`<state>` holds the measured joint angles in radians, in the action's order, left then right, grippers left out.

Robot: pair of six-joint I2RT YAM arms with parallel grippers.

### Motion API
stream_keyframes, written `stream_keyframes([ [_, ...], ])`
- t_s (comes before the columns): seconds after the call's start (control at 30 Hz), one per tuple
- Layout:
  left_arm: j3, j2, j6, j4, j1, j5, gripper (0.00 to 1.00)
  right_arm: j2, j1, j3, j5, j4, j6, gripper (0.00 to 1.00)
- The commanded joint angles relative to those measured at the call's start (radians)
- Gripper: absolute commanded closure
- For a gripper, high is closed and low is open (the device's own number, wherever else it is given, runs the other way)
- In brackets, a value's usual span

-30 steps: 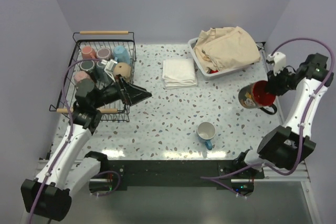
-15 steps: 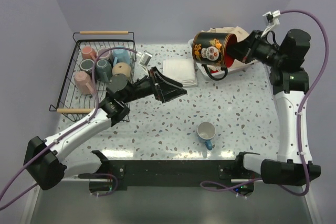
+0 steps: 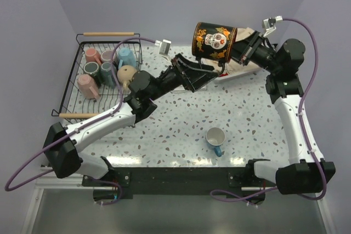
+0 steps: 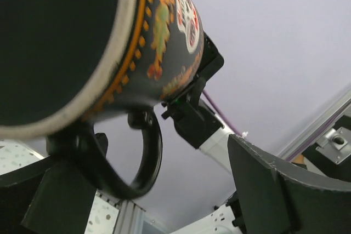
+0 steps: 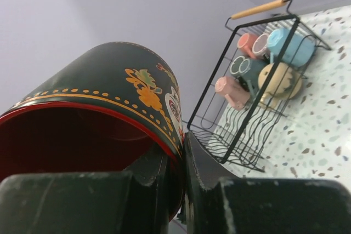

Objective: Load the cups into the dish rack

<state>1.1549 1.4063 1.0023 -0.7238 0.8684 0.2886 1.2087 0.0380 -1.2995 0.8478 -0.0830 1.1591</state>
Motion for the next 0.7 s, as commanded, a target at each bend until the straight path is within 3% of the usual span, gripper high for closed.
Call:
stream_keyframes([
  [0.0,0.078,0.043,0.056,-0.104,0.014,-0.078,0.10,-0.064,0.049,0.014,-0.015,-0.221,0.093,1.00],
  [0.1,0.101,0.069,0.087,-0.120,0.014,-0.071,0.20,-0.054,0.079,0.054,0.000,-0.253,0.113,1.00],
  [0.2,0.126,0.083,0.090,-0.131,0.014,-0.039,0.43,-0.052,0.097,0.078,0.004,-0.255,0.103,1.00],
  [0.23,0.131,0.083,0.090,-0.131,0.014,-0.031,0.65,-0.054,0.096,0.085,0.007,-0.255,0.100,1.00],
  [0.3,0.128,0.068,0.084,-0.131,0.014,-0.026,0.81,-0.051,0.097,0.086,0.019,-0.251,0.090,1.00],
  [0.33,0.124,0.059,0.061,-0.118,0.012,-0.029,1.00,-0.048,0.097,0.091,0.023,-0.253,0.087,1.00],
  [0.5,0.080,-0.042,-0.036,-0.040,0.004,-0.080,1.00,-0.063,0.096,0.103,0.048,-0.230,0.005,0.98],
  [0.53,0.072,-0.062,-0.075,0.012,0.000,-0.086,1.00,-0.066,0.097,0.094,0.057,-0.210,-0.022,0.88],
  [0.57,0.056,-0.081,-0.088,0.038,-0.011,-0.092,1.00,-0.073,0.096,0.088,0.060,-0.187,-0.089,0.62],
  [0.67,0.005,-0.165,-0.123,0.133,-0.061,-0.091,1.00,-0.093,0.097,0.062,0.069,-0.074,-0.243,0.31],
])
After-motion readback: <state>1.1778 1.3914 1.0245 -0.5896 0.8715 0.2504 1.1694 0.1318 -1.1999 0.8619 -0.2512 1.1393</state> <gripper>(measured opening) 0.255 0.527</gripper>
